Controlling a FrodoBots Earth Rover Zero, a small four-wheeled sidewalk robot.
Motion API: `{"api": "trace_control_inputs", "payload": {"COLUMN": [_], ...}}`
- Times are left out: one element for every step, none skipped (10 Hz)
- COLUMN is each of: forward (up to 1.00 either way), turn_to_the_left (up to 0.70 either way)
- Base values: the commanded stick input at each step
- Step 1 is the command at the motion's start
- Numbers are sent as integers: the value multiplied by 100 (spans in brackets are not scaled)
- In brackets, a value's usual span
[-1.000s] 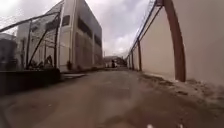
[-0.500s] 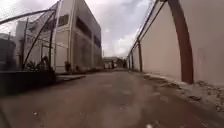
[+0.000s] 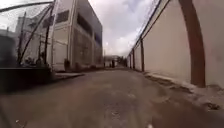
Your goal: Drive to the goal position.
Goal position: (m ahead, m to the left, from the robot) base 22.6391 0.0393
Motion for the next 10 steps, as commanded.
{"api": "trace_control_inputs", "payload": {"forward": [70, 70, 70, 70, 70, 70, 70, 70, 70, 70], "turn_to_the_left": [2, 2, 1, 1, 2, 0, 0, 0, 0, 0]}}
